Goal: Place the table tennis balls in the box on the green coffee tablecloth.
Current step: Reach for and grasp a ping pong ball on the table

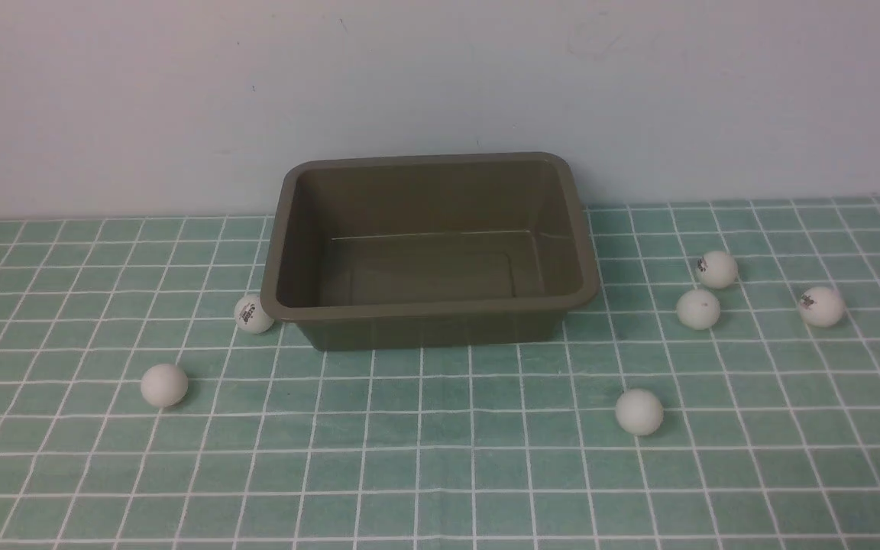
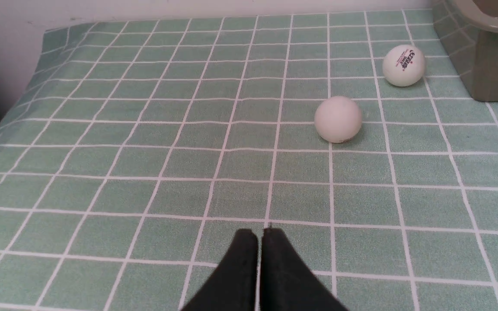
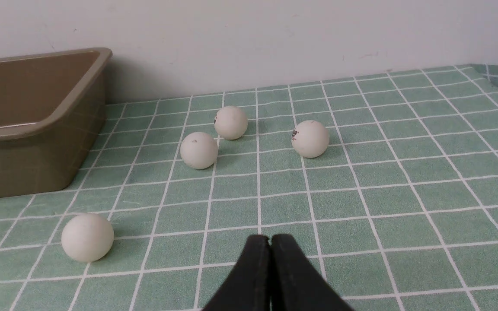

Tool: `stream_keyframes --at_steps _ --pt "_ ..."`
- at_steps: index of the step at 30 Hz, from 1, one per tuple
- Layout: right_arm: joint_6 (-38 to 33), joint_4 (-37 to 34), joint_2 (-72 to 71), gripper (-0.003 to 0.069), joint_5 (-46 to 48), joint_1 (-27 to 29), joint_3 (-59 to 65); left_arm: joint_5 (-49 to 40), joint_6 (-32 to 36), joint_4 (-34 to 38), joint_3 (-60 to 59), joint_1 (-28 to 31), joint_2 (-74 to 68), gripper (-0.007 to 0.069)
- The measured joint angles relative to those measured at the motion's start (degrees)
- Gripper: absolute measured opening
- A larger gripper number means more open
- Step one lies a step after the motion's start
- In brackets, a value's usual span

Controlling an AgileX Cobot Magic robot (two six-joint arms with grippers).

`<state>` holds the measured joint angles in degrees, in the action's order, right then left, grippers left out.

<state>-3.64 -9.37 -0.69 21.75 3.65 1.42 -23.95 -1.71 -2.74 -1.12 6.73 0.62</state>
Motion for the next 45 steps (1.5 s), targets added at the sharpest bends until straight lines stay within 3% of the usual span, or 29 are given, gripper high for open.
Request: stream_keyframes --at_steps 39,45 --pt "-0.3 0.4 0.0 -0.0016 0.0 0.0 0.0 0.0 0.7 -0.7 0.0 0.0 0.0 -0.0004" --pt "-0.3 -3.0 0.0 -0.0016 0.1 0.0 0.0 0.7 0.7 1.2 -0.1 0.0 0.0 -0.0004"
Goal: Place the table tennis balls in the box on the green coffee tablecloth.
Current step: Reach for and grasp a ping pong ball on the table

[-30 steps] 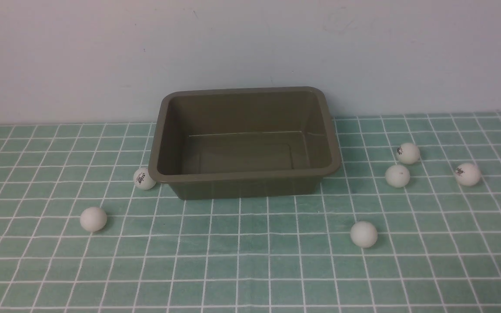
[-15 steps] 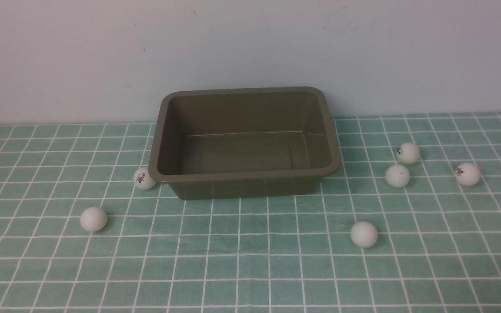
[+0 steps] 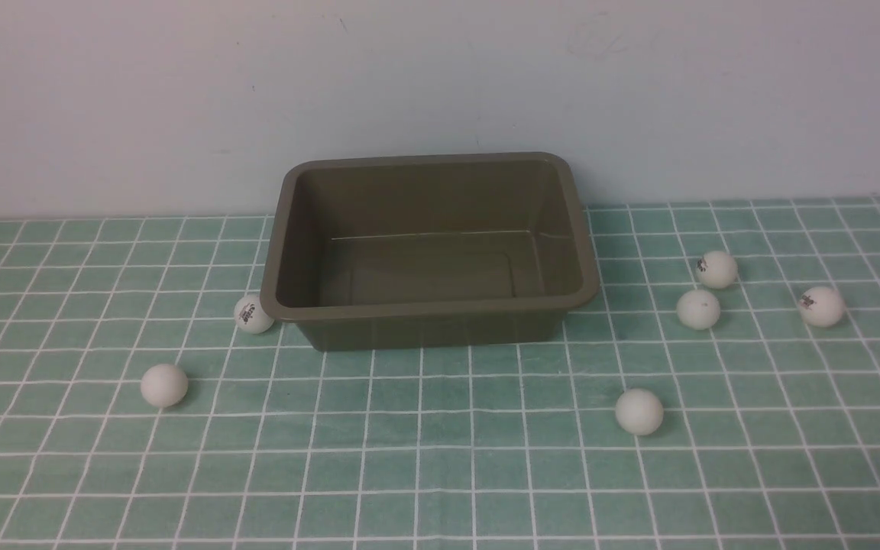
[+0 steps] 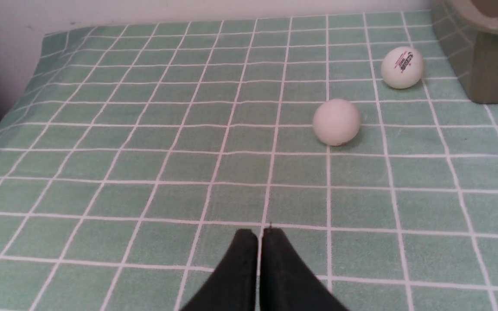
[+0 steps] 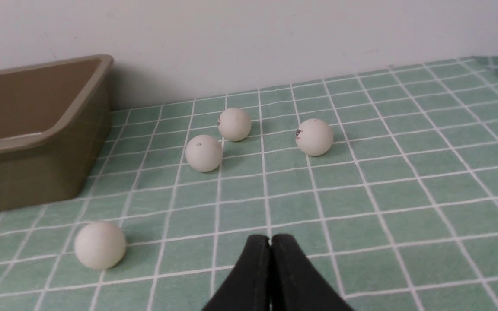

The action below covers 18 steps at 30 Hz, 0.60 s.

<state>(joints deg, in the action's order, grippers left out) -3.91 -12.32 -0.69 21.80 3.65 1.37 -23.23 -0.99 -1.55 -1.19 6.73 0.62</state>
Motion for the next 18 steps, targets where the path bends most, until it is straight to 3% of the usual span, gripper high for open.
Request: stream_keyframes --at_steps 10,15,18 --pt "0.0 -21.8 0.0 -0.0016 0.7 0.0 0.1 1.3 0.0 8.0 -0.3 0.0 0.0 -0.0004" --pt "0.0 -26.5 0.0 -0.0016 0.5 0.0 0.0 1.4 -0.3 10.7 -0.3 0.0 0.0 -0.0004" --pt "0.0 -27.8 0.0 -0.0016 0.5 0.0 0.0 1.5 -2.3 18.9 -0.3 0.0 0.0 -0.0004"
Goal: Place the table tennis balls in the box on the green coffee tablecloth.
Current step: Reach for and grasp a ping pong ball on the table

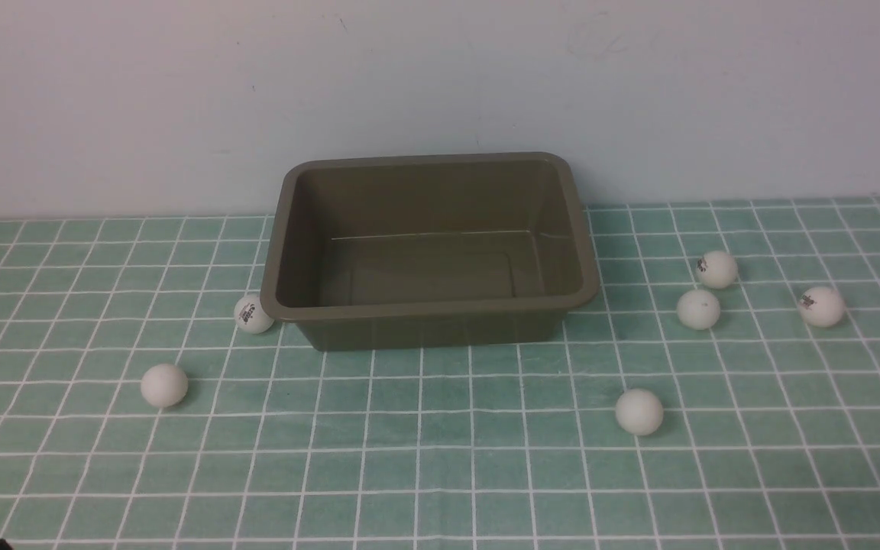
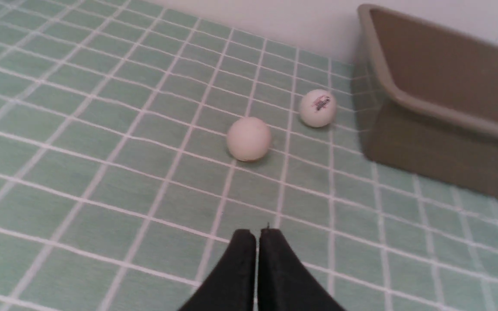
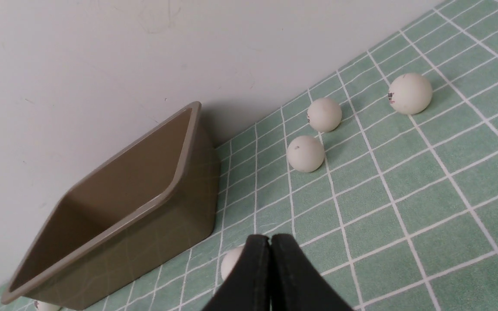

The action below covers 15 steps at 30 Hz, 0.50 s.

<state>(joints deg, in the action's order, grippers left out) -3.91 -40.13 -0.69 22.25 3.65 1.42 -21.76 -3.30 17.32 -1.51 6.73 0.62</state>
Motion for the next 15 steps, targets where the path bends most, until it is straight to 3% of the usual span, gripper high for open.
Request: stream_keyframes --at_steps 1,3,6,12,15 --pt "0.0 -0.2 0.0 -0.0016 0.0 0.0 0.0 0.0 0.0 0.0 0.0 0.0 0.0 -0.0004" --pt "0.0 -1.4 0.0 -0.0016 -0.4 0.0 0.0 0.0 -1.9 11.4 -0.1 0.0 0.0 -0.0004" --pt "0.0 -2.3 0.0 -0.0016 -1.4 0.0 0.0 0.5 -1.9 20.1 -0.1 0.0 0.0 -0.0004" --pt "0.0 -4.2 0.0 -0.0016 -6.4 0.0 0.2 1.4 -1.9 30.1 -0.1 0.0 0.0 -0.0004" --pt "0.0 -8.2 0.0 -0.0016 -12.1 0.0 0.2 3.4 -1.9 39.0 -0.1 0.0 0.0 -0.0004"
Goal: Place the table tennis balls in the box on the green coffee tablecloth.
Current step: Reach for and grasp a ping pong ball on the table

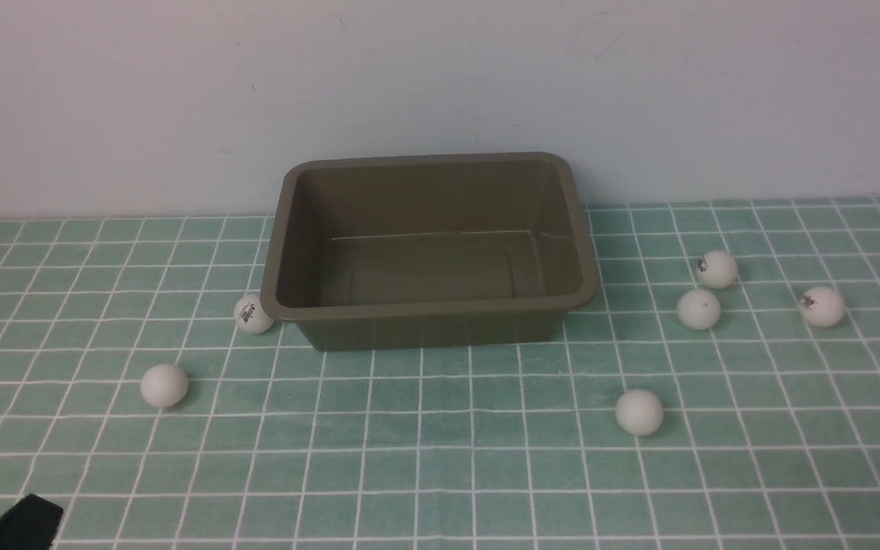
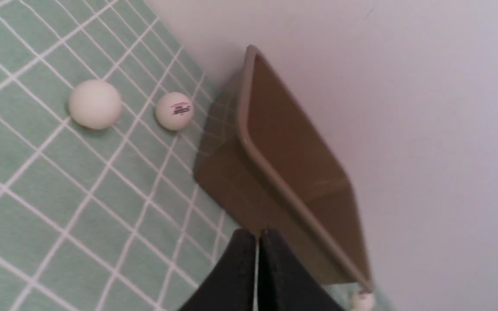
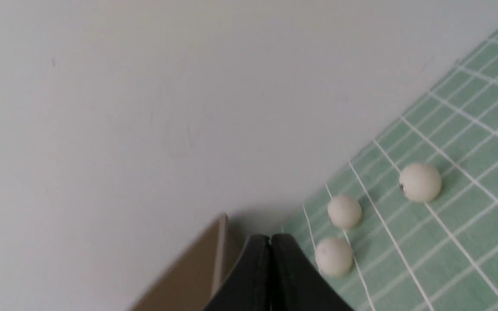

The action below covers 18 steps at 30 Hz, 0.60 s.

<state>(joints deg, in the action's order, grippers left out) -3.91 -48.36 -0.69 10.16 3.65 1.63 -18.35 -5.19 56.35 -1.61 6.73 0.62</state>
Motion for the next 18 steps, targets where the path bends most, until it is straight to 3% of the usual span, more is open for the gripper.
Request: stream_keyframes --at_steps 8,14,18 --pt "0.0 -21.1 0.0 -0.0016 -16.7 0.0 0.0 8.7 0.0 13.1 0.0 0.0 0.0 -0.0004" --pt "0.0 -34.9 0.0 -0.0016 -21.2 0.0 0.0 10.1 0.0 18.3 0.0 0.0 0.0 -0.0004" --pt "0.0 -39.6 0.0 -0.0016 -21.9 0.0 0.0 10.9 0.0 19.0 0.0 0.0 0.0 -0.0004"
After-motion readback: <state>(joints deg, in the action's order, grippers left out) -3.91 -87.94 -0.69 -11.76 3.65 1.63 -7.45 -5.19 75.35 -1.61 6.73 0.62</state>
